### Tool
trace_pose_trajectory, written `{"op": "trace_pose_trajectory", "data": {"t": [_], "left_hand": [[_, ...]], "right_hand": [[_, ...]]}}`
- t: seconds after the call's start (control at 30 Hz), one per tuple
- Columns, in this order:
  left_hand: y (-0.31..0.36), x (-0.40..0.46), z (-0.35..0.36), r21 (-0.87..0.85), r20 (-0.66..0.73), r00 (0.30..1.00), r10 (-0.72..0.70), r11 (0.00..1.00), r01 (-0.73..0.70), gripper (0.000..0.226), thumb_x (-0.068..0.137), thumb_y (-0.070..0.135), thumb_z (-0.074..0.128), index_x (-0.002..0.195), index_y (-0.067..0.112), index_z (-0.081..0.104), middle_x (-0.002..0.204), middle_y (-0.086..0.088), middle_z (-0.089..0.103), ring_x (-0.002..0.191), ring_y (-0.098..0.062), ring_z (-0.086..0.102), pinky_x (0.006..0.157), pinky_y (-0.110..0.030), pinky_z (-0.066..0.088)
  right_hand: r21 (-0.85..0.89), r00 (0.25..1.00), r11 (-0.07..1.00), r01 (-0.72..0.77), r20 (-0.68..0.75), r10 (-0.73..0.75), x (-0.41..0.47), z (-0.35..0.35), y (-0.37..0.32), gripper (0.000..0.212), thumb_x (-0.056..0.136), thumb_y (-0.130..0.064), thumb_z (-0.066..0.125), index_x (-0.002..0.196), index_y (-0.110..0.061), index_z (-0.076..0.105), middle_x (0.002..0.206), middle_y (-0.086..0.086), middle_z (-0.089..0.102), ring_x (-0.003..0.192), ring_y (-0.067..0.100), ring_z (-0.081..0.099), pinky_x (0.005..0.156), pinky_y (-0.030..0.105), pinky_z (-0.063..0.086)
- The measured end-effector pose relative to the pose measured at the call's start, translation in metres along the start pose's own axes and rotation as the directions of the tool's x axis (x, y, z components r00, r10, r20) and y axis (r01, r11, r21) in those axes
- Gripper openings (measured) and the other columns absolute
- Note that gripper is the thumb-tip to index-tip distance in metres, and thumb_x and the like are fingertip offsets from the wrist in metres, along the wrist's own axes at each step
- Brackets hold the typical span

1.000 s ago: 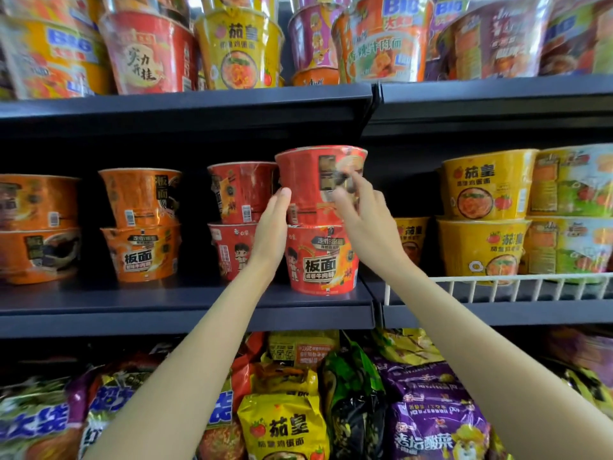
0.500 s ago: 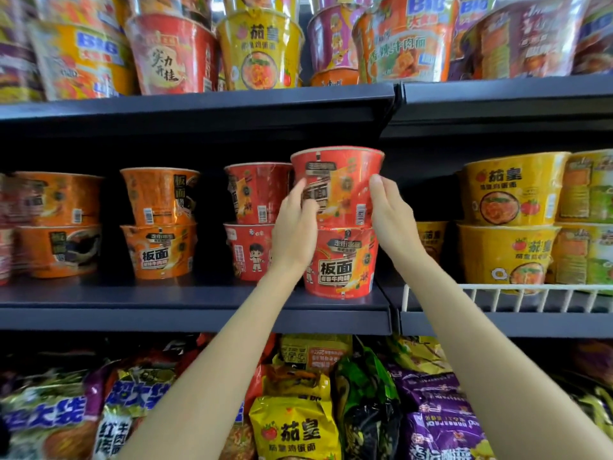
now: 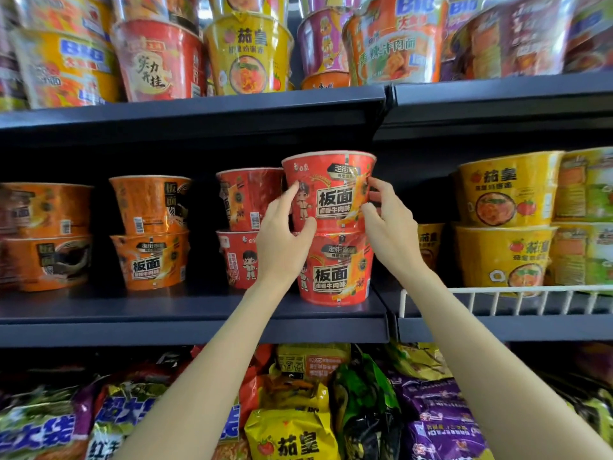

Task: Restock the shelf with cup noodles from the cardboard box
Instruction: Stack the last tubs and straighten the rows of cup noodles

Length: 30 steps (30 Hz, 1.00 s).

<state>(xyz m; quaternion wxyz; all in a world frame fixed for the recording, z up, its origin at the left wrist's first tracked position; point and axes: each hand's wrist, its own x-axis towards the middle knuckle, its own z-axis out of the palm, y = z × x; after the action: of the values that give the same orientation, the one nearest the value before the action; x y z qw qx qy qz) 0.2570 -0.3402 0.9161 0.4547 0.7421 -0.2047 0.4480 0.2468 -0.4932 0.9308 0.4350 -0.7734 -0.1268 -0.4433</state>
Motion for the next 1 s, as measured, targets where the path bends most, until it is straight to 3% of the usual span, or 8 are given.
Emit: {"op": "trace_pose_trajectory", "data": {"t": [0.17, 0.4, 0.57, 0.63, 0.7, 0.83, 0.9, 1.0], "left_hand": [[-0.008, 0.001, 0.001, -0.041, -0.013, 0.999, 0.043, 0.998, -0.044, 0.063, 0.087, 0.017, 0.064, 0.142, 0.031, 0.036, 0.138, 0.002, 0.043, 0.123, -0.012, 0.046, 0.098, -0.033, 0.047], [-0.011, 0.004, -0.002, -0.071, -0.009, 0.998, 0.064, 0.995, -0.064, 0.063, 0.084, 0.021, 0.069, 0.139, 0.03, 0.041, 0.128, 0.009, 0.044, 0.116, -0.005, 0.047, 0.094, -0.032, 0.049], [-0.016, 0.006, -0.004, -0.051, 0.008, 0.995, 0.098, 0.994, -0.098, 0.062, 0.083, 0.028, 0.069, 0.138, 0.031, 0.041, 0.131, 0.005, 0.046, 0.113, -0.006, 0.05, 0.091, -0.031, 0.051], [-0.017, 0.004, -0.009, -0.105, 0.03, 0.994, 0.103, 0.99, -0.099, 0.058, 0.085, 0.028, 0.067, 0.137, 0.029, 0.042, 0.131, 0.005, 0.045, 0.113, -0.006, 0.049, 0.093, -0.031, 0.049], [-0.025, -0.003, -0.025, -0.165, -0.002, 0.993, 0.115, 0.98, -0.114, 0.047, 0.089, 0.026, 0.062, 0.134, 0.027, 0.046, 0.129, 0.006, 0.045, 0.115, -0.005, 0.047, 0.097, -0.03, 0.046], [-0.071, -0.012, -0.074, -0.146, -0.107, 0.98, 0.166, 0.973, -0.181, 0.033, 0.092, 0.019, 0.053, 0.125, 0.024, 0.053, 0.115, 0.008, 0.059, 0.107, -0.005, 0.055, 0.095, -0.032, 0.047], [-0.099, -0.004, -0.096, -0.086, -0.089, 0.979, 0.186, 0.977, -0.193, 0.032, 0.09, 0.019, 0.051, 0.122, 0.024, 0.054, 0.107, 0.011, 0.062, 0.102, -0.005, 0.057, 0.093, -0.033, 0.048], [-0.135, 0.02, -0.116, -0.044, -0.032, 0.993, 0.113, 0.992, -0.115, 0.033, 0.091, 0.016, 0.053, 0.123, 0.021, 0.053, 0.109, 0.008, 0.06, 0.102, -0.006, 0.055, 0.093, -0.036, 0.047]], "right_hand": [[0.03, 1.0, 1.0, 0.008, 0.022, -0.009, 0.0, 0.0, 0.005, 0.046, 0.094, -0.032, 0.045, 0.139, -0.028, 0.035, 0.131, -0.001, 0.053, 0.113, 0.015, 0.055, 0.095, 0.047, 0.048], [0.028, 0.997, 0.997, 0.074, 0.033, -0.075, -0.001, 0.001, 0.009, 0.051, 0.094, -0.029, 0.051, 0.141, -0.024, 0.033, 0.129, 0.0, 0.052, 0.113, 0.013, 0.054, 0.089, 0.044, 0.052], [0.065, 0.999, 0.997, 0.038, 0.017, -0.039, -0.011, 0.0, -0.002, 0.064, 0.096, -0.018, 0.052, 0.148, -0.024, 0.016, 0.128, -0.003, 0.049, 0.094, -0.006, 0.057, 0.071, 0.015, 0.049], [0.05, 0.996, 0.998, 0.048, -0.077, -0.044, -0.026, 0.001, -0.013, 0.067, 0.096, -0.017, 0.051, 0.15, -0.024, 0.011, 0.139, 0.005, 0.046, 0.112, 0.003, 0.052, 0.077, 0.007, 0.04], [-0.056, 0.964, 0.982, 0.178, -0.191, -0.186, -0.05, 0.005, -0.025, 0.06, 0.095, -0.015, 0.05, 0.148, -0.018, 0.021, 0.138, 0.004, 0.048, 0.119, 0.004, 0.046, 0.083, 0.0, 0.034], [-0.186, 0.888, 0.903, 0.388, -0.187, -0.42, -0.095, 0.034, -0.048, 0.04, 0.09, -0.01, 0.045, 0.131, -0.012, 0.045, 0.115, 0.002, 0.061, 0.103, 0.015, 0.058, 0.088, 0.022, 0.044], [-0.151, 0.919, 0.915, 0.375, -0.072, -0.388, -0.107, 0.06, -0.06, 0.037, 0.089, -0.015, 0.042, 0.124, -0.014, 0.052, 0.11, -0.001, 0.063, 0.1, 0.014, 0.06, 0.087, 0.025, 0.047], [-0.175, 0.959, 0.949, 0.262, 0.157, -0.236, -0.107, 0.102, -0.071, 0.036, 0.095, -0.017, 0.046, 0.131, -0.019, 0.049, 0.122, -0.005, 0.056, 0.095, 0.014, 0.062, 0.083, 0.034, 0.051]]}}
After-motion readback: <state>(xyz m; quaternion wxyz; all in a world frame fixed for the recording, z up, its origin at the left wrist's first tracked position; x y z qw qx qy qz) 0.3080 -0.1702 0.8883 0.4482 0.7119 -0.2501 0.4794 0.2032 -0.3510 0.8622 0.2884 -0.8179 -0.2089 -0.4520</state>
